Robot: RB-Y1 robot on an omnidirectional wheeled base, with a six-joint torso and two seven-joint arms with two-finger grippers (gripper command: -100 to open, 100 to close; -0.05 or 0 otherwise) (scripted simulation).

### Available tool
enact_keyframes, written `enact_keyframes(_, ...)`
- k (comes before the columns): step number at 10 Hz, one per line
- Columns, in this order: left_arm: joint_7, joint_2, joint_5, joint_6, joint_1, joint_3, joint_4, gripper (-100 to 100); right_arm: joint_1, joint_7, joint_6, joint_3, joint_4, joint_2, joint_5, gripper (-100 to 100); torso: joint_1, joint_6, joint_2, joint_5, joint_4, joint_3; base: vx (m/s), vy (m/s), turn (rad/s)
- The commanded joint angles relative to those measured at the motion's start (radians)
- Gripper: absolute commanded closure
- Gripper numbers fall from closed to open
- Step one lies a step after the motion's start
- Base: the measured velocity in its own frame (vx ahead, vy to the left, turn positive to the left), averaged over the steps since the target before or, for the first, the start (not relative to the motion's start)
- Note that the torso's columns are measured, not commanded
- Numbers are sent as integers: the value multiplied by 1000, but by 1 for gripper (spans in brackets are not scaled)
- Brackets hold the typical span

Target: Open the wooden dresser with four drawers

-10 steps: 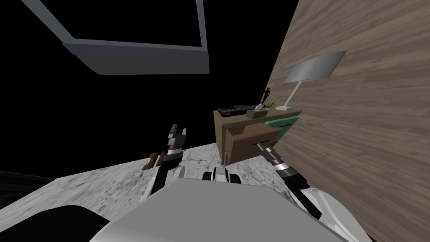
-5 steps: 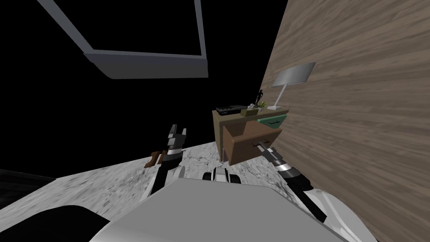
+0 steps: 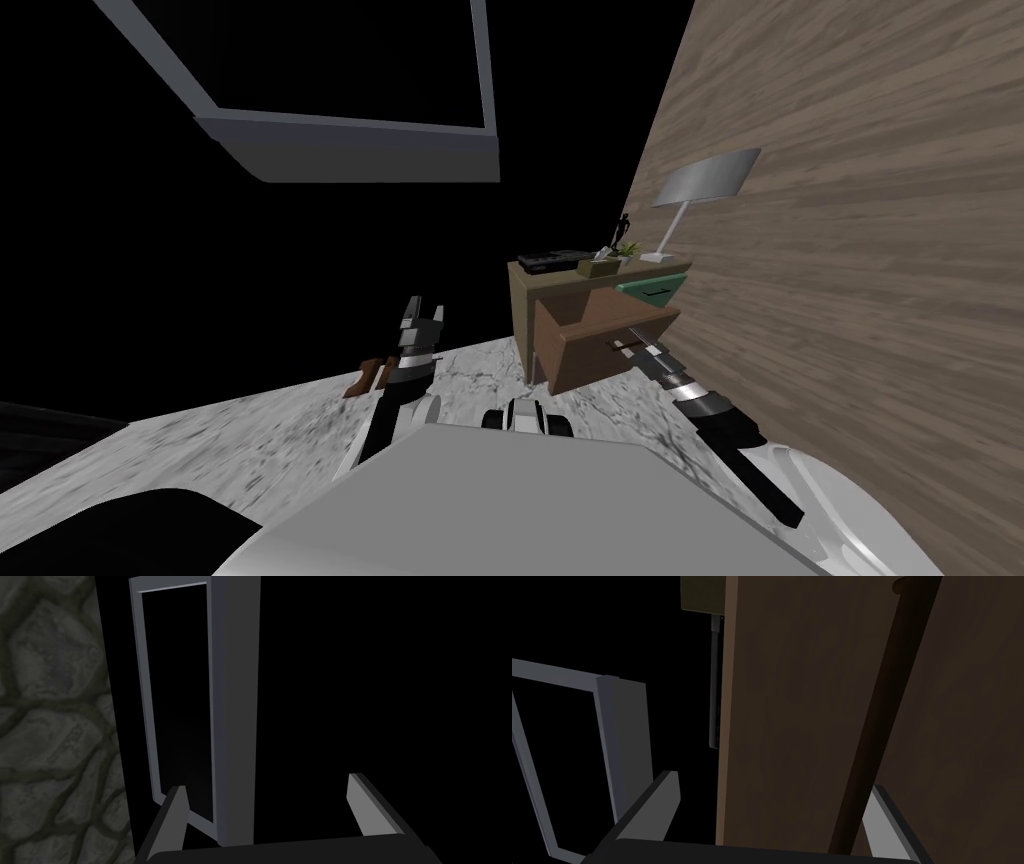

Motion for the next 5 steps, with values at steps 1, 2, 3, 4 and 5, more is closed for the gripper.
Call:
enact_keyframes(1,0,0,0,0,0,0,0,0,-2,-51,22,-6,-23,-34,-1,-100,0,0,0,0,0,0,-10,29,2)
enact_keyframes(2,0,0,0,0,0,0,0,0,-4,-70,30,-9,-31,-48,-2,-100,1,0,0,0,0,0,-13,33,8)
enact_keyframes(3,0,0,0,0,0,0,0,0,1,-60,25,-4,-26,-37,1,-100,2,1,1,3,2,0,-3,12,-2)
enact_keyframes(4,0,0,0,0,0,0,0,0,2,-63,26,-5,-25,-39,1,0,2,0,2,2,2,1,0,0,0)
enact_keyframes(5,0,0,0,0,0,0,0,0,3,-63,26,-5,-24,-38,2,0,2,0,2,2,1,1,0,0,0)
